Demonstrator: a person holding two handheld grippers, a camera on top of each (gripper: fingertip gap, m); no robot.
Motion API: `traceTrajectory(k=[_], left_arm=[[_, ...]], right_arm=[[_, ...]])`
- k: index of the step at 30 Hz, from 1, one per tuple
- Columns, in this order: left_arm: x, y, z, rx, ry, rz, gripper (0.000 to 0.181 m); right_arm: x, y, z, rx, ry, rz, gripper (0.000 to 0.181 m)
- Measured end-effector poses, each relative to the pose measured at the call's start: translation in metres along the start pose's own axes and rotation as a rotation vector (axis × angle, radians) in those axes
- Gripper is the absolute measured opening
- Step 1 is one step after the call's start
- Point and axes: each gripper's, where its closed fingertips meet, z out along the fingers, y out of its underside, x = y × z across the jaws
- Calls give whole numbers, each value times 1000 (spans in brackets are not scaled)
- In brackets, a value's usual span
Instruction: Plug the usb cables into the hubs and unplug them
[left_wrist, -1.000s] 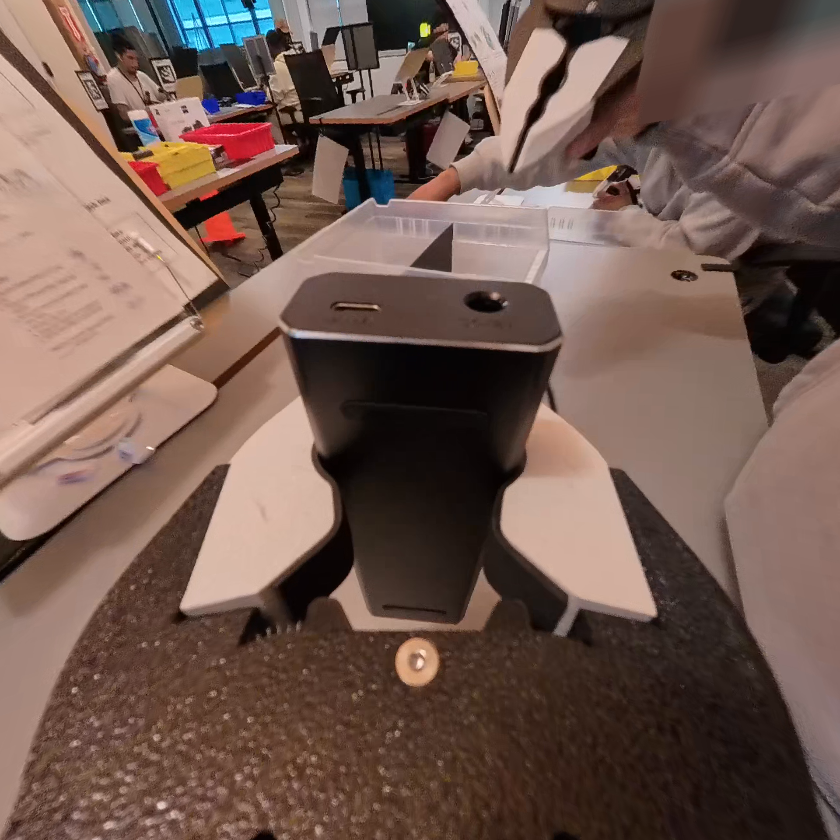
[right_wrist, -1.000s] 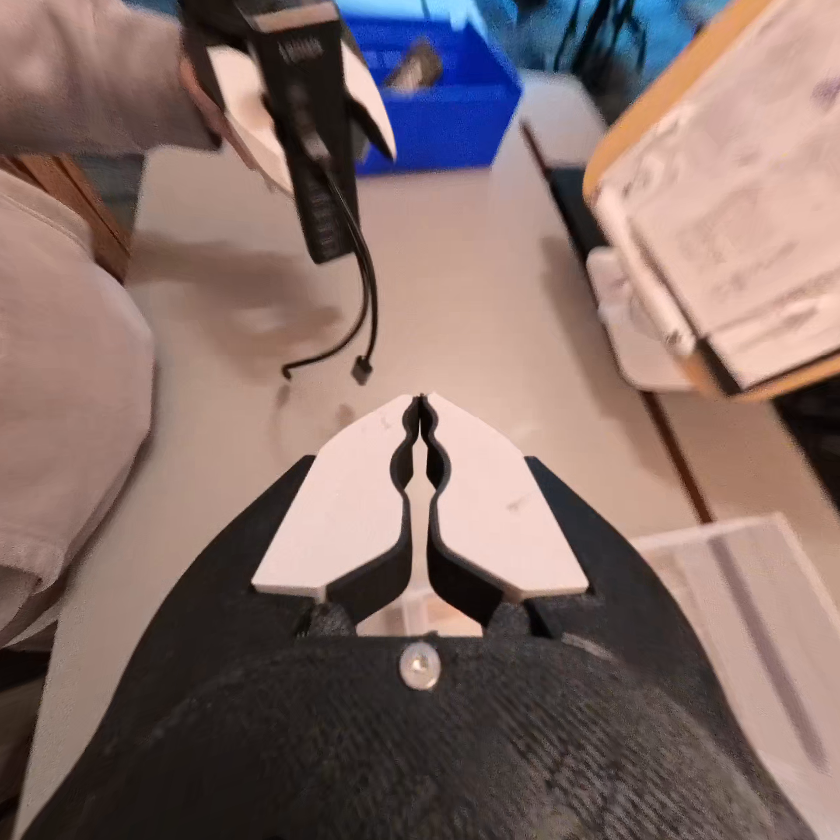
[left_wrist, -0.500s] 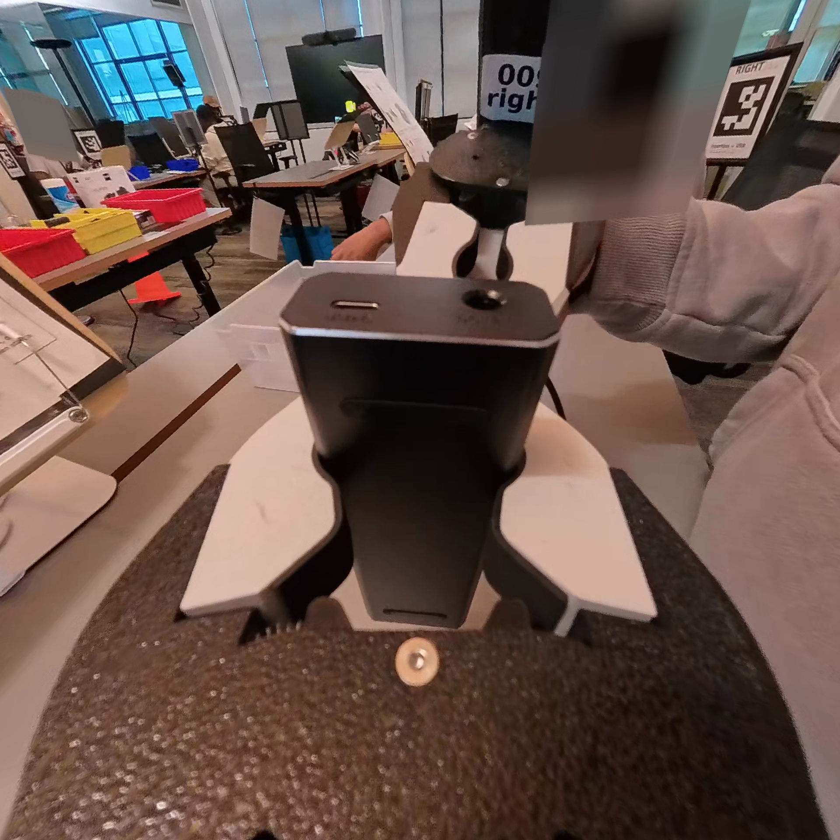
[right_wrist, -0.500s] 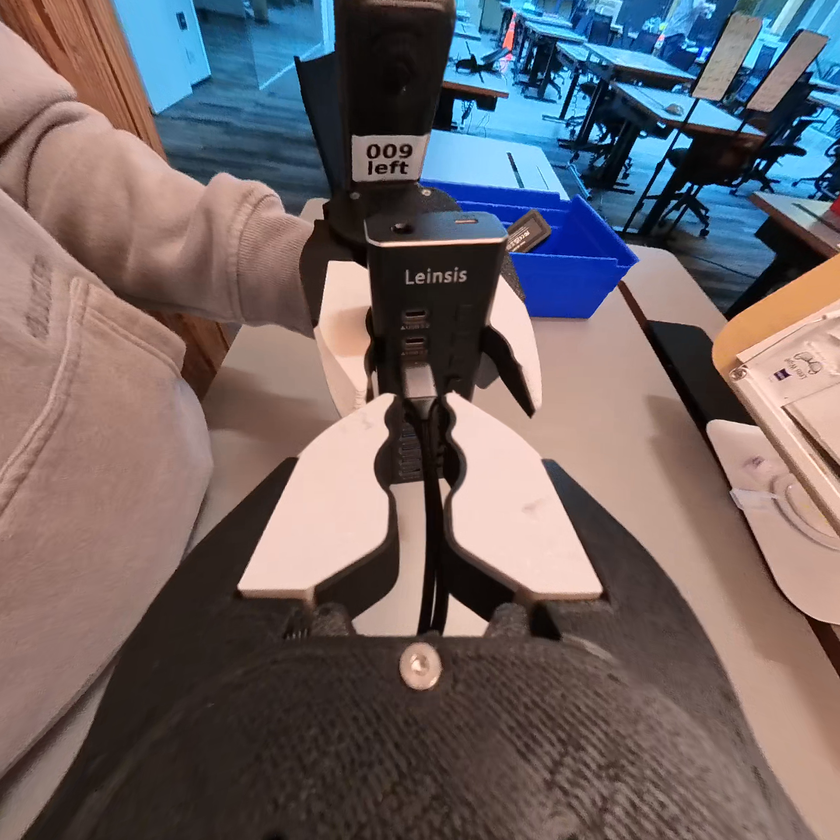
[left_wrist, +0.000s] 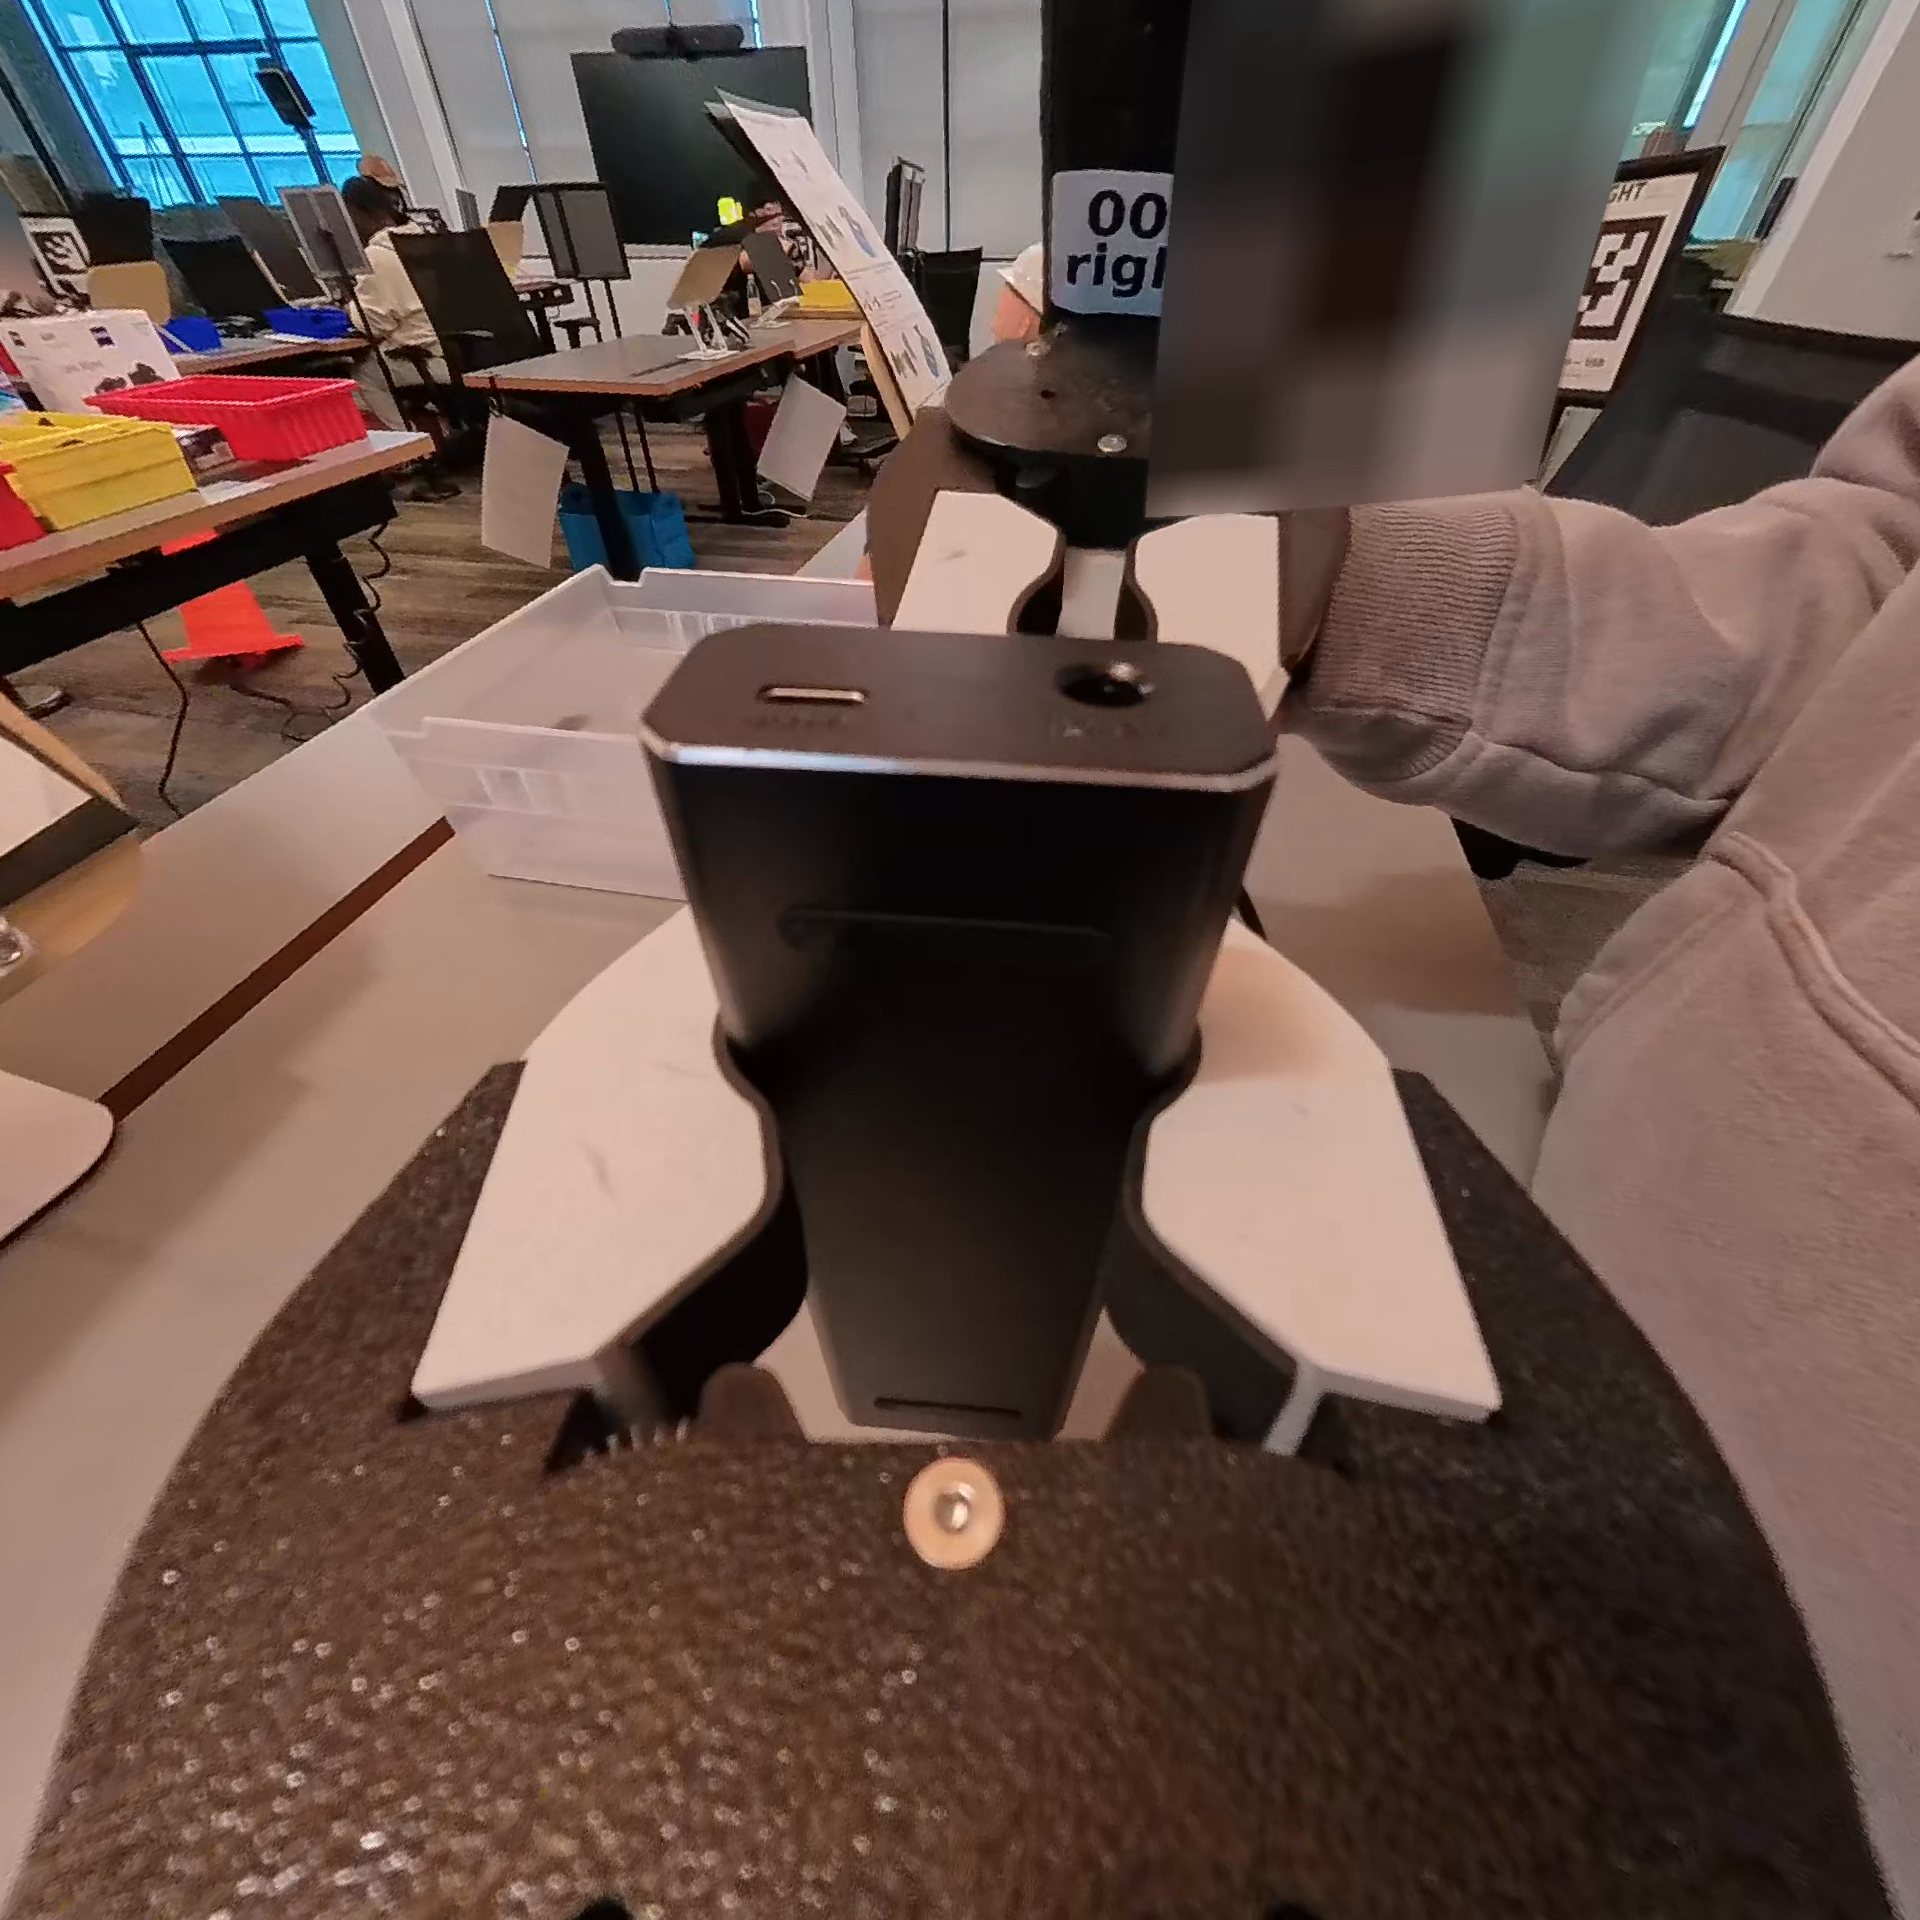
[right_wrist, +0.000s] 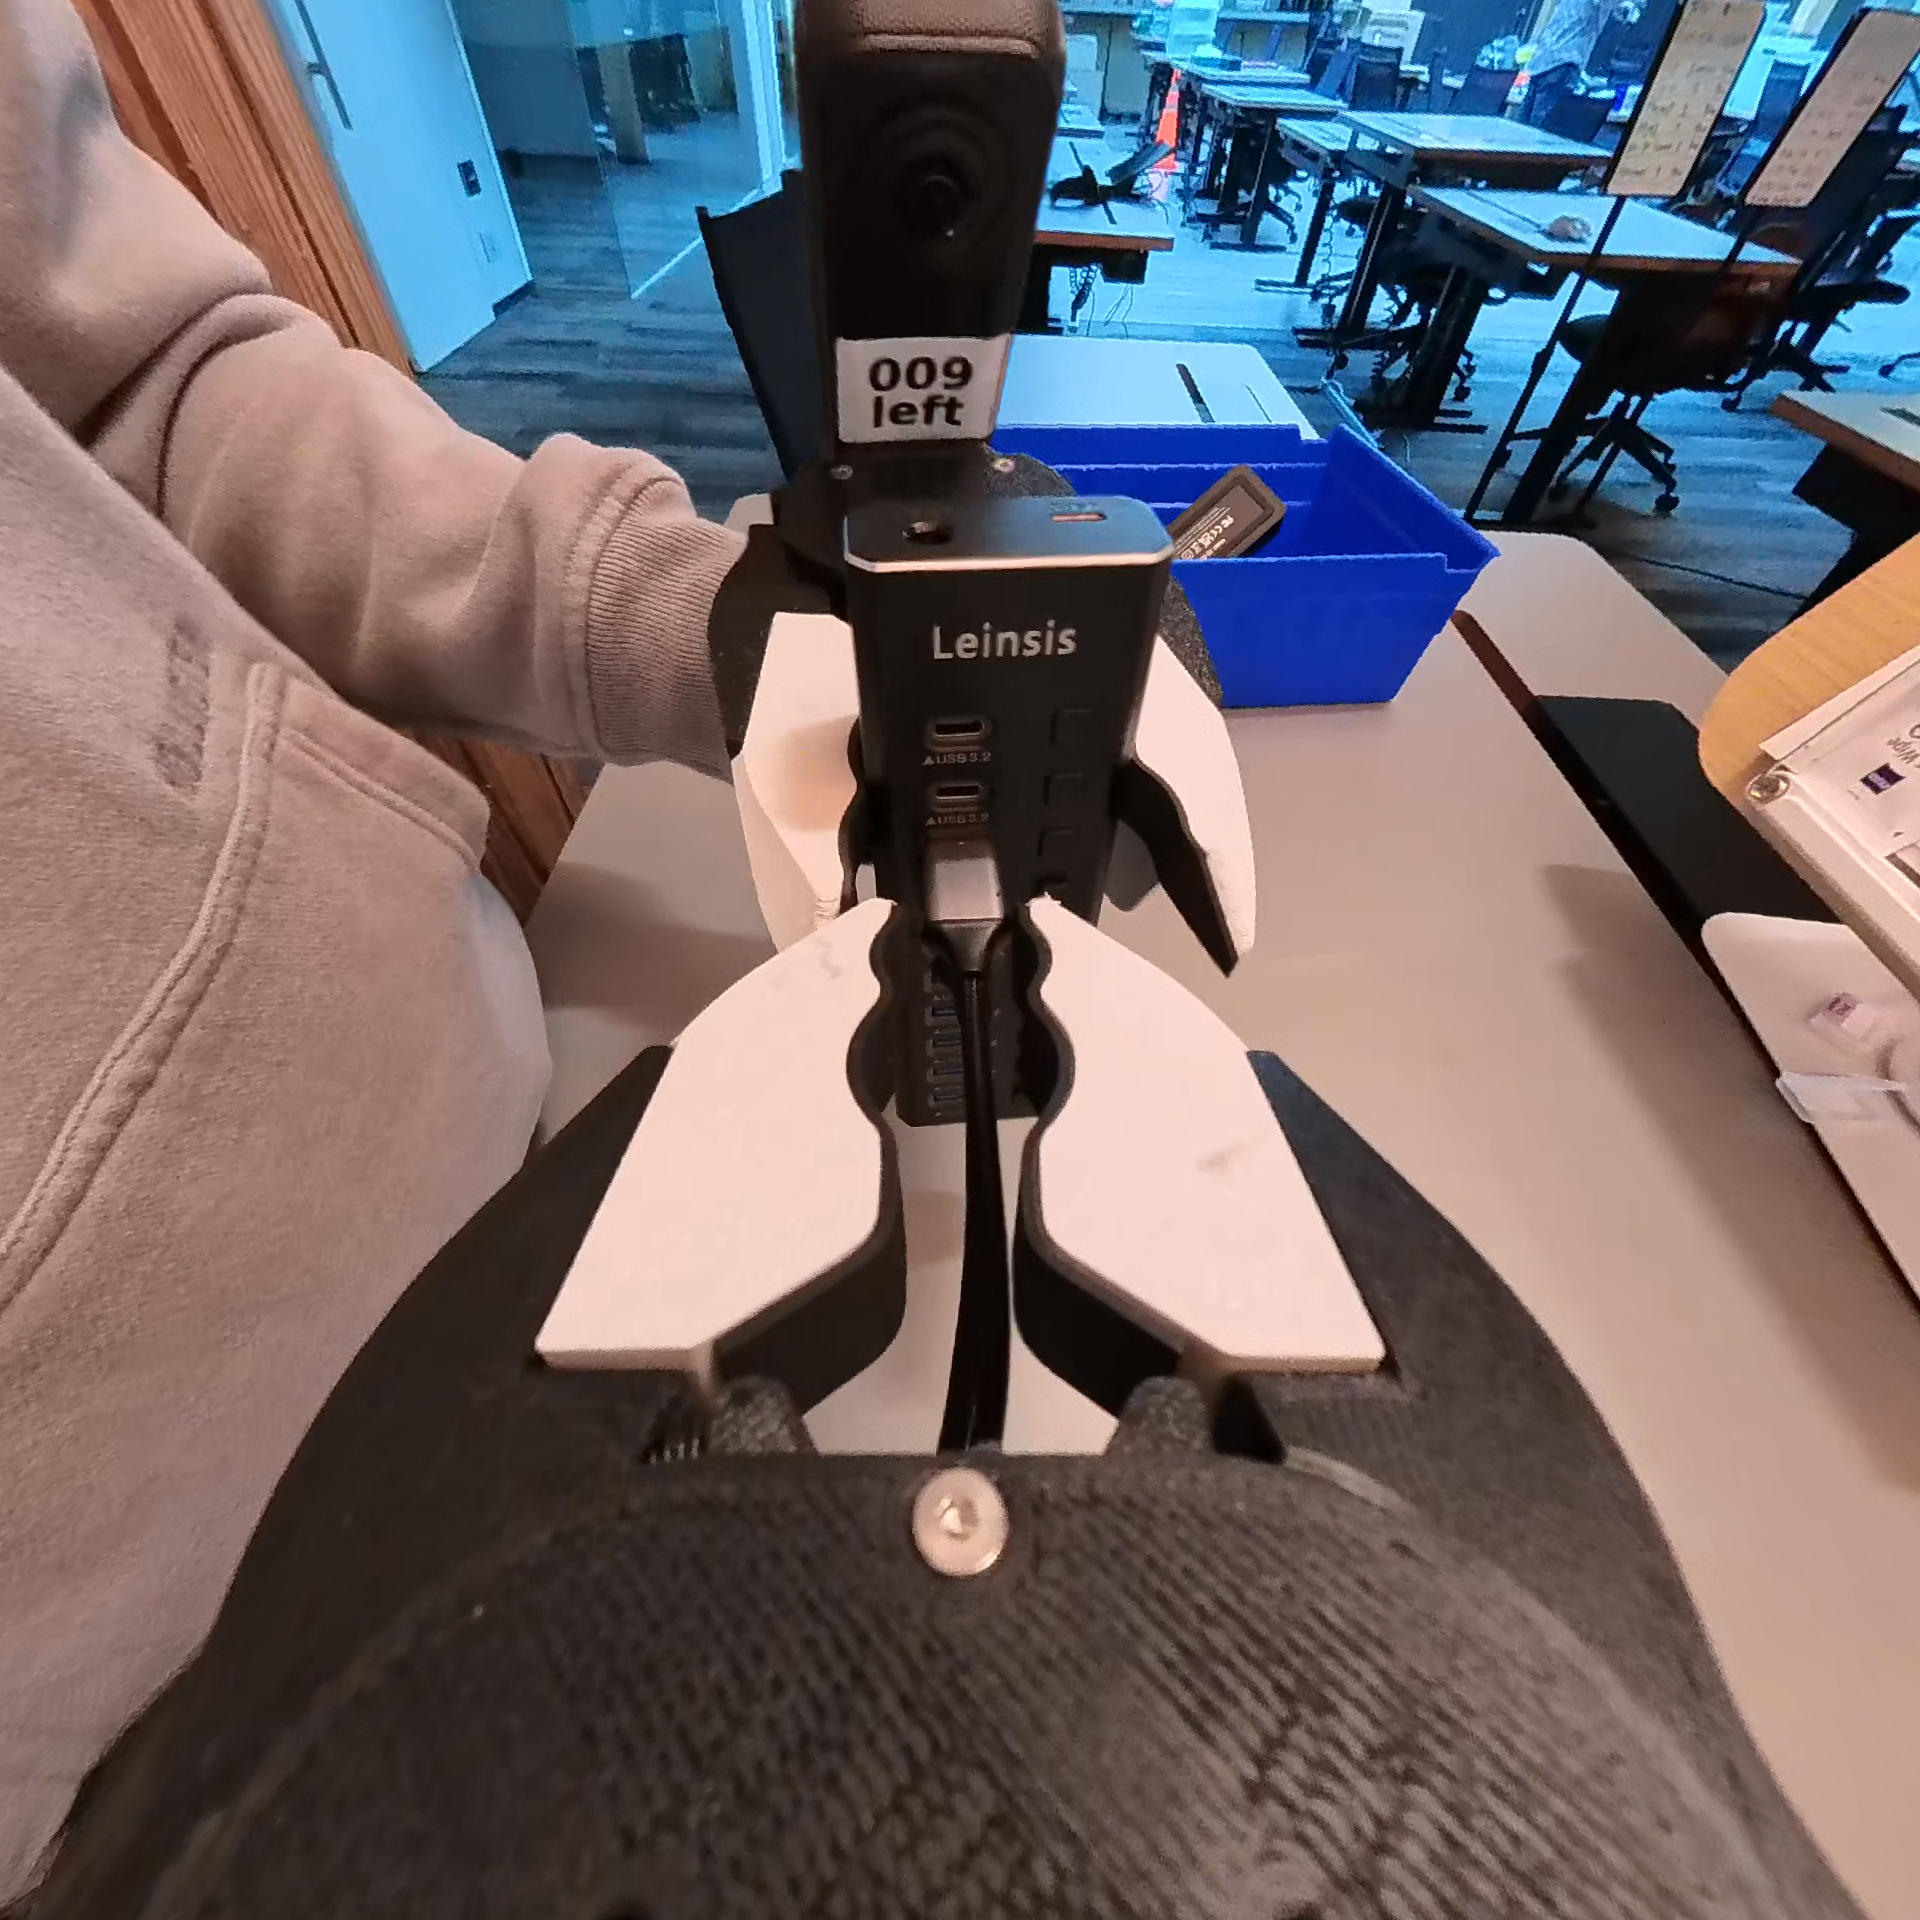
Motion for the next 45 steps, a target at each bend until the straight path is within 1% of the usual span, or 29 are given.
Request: traceTrajectory(k=[4, 7, 11, 16, 23, 25, 27, 29, 32, 35, 38, 41, 45], left_arm=[[5, 1, 5, -10, 23, -2, 71], [3, 0, 7, -11, 12, -5, 71], [4, 0, 8, -12, 15, -6, 71], [7, 1, 9, -31, 17, 10, 71], [7, -8, 7, -26, -3, 40, 71], [8, -9, 6, -21, -6, 43, 71], [8, -10, 4, -7, -12, 38, 71], [9, -9, 3, -1, -14, 36, 71], [14, -6, 4, -3, -3, 36, 71], [13, -6, 2, 7, -14, 32, 71], [12, -5, 1, 0, -13, 41, 71], [11, -1, 3, -18, -11, 51, 71], [11, 0, 4, 0, -9, 52, 71]], right_arm=[[-1, 2, -4, -9, 0, 9, 25], [4, 4, -6, 6, 37, 22, 30], [2, 4, -7, 27, 22, 47, 30], [1, 6, -6, 4, 0, 28, 34], [-2, -1, -11, 36, -15, 34, 32], [-6, -3, -10, 42, -40, 32, 26], [-5, -5, -8, 44, -31, 14, 26], [-8, -6, -5, 36, -40, 4, 22], [-9, -5, 1, 15, -43, -12, 22], [-13, -4, 2, 5, -66, -2, 15], [-12, -4, 4, 12, -61, 26, 16], [-11, 2, 6, -19, -61, 33, 16], [-10, 4, 5, -34, -54, 46, 16]])
